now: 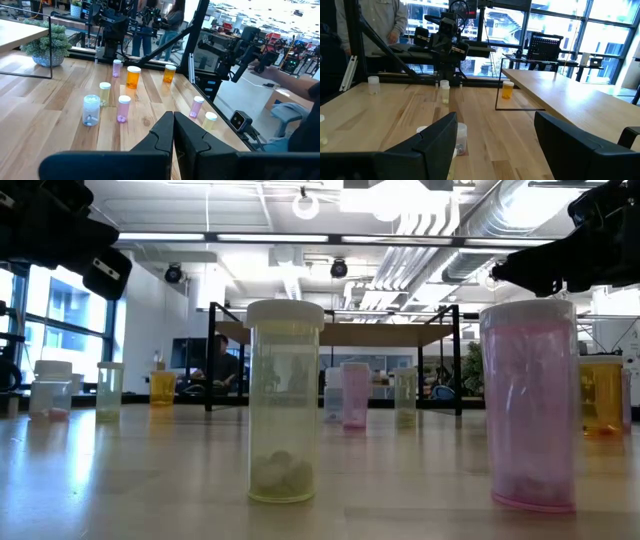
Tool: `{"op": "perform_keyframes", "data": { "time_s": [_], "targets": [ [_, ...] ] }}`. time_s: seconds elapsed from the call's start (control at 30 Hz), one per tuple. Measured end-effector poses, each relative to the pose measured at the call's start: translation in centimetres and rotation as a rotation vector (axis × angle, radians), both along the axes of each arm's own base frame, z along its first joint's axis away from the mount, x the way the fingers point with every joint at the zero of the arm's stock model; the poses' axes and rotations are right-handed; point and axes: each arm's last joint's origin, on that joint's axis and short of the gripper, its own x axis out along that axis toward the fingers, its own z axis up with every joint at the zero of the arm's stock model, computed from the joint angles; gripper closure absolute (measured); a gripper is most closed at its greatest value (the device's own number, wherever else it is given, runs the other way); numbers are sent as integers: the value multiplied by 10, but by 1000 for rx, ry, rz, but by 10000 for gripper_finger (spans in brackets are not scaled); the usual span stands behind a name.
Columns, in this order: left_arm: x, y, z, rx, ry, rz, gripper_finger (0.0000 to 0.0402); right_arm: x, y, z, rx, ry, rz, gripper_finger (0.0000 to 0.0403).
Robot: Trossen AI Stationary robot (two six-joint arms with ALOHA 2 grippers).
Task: Pick and place medicine bottles onto shelf by color
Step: Put the top right yellow pill bottle on the shelf
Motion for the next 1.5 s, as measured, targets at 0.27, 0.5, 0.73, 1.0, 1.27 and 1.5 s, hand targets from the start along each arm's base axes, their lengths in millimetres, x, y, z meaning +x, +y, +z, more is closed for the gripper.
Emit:
{"op": "perform_keyframes", "data": {
  "time_s": [0.27, 0.5, 0.73, 1.0, 1.27, 1.5],
  "targets": [
    [0, 0, 0, 0, 0, 0, 401, 0, -1, 0, 1, -2, -29, 146],
    [0, 0, 0, 0, 0, 0, 401, 0, -1, 0, 1, -2, -30, 146],
    [0, 0, 0, 0, 0, 0, 401, 0, -1, 0, 2, -2, -34, 146],
    [0, 0, 0, 0, 0, 0, 401, 0, -1, 0, 2, -2, -34, 146],
    [0, 0, 0, 0, 0, 0, 401, 0, -1, 0, 49, -11, -32, 146],
    [0, 0, 1, -64, 0, 5, 401, 0, -1, 2, 209, -60, -26, 146]
  ]
}}
